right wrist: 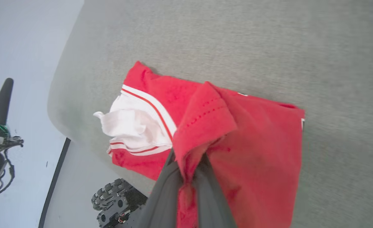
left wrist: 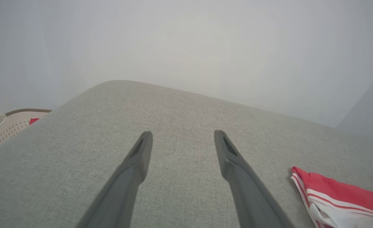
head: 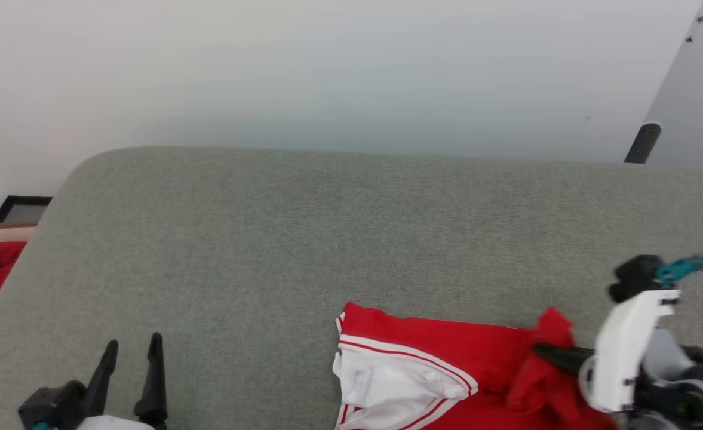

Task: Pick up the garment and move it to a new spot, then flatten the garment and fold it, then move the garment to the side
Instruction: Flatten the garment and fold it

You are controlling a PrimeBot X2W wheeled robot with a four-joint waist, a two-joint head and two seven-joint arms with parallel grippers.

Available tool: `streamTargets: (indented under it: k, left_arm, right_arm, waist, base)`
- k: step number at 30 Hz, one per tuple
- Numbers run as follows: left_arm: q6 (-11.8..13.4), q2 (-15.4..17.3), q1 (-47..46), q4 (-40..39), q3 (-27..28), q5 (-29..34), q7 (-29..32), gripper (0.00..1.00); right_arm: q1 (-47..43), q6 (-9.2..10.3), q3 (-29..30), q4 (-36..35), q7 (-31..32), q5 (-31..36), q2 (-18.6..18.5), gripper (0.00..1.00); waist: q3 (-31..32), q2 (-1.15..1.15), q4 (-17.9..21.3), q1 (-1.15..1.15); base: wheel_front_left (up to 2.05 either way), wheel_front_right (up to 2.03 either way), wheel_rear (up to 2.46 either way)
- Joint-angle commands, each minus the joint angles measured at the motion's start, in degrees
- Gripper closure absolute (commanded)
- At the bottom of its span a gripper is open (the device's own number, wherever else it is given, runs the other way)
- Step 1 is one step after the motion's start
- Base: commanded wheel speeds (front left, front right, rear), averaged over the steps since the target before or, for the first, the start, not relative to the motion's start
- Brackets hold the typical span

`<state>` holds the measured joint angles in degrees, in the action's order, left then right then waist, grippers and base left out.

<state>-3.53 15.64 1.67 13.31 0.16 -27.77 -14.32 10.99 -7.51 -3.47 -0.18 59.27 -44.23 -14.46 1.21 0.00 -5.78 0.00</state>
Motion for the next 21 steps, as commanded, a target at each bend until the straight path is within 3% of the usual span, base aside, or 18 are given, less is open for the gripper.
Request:
streamTargets:
  k: [1, 6, 10, 21]
  left_arm:
    - [-0.1, 0.0, -0.3, 0.0, -0.1, -0.3, 0.0, 0.0]
    - [-0.4, -0.5, -1.8, 0.7, -1.4, 0.0, 0.0, 0.0]
    - [-0.7, -0.9, -2.9, 1.5, -2.3, 0.1, 0.0, 0.0]
    - [-1.5, -2.3, -6.7, 4.3, -5.0, 0.6, -0.3, 0.0]
  right_arm:
    - [0.6, 0.04, -0.7, -0.3, -0.4, 1.0, 1.3, 1.0]
    - [3.0, 0.04, -3.8, 1.8, -2.9, 3.8, 7.2, 1.0]
    - [5.9, 0.04, -7.4, 5.9, -5.8, 6.1, 9.6, 1.0]
    - [13.5, 0.04, -15.1, 20.8, -15.2, 7.5, 11.6, 1.0]
  waist:
    - [-0.1, 0.0, -0.7, 0.0]
    - [-0.5, 0.0, -2.7, 0.0]
    - [-1.0, 0.0, -4.5, 0.0]
    - [-2.7, 0.0, -8.7, 0.0]
  base:
    - [0.0, 0.0, 0.0]
    - [0.0, 0.0, 0.0]
    - [0.0, 0.0, 0.0]
    - [0.0, 0.0, 0.0]
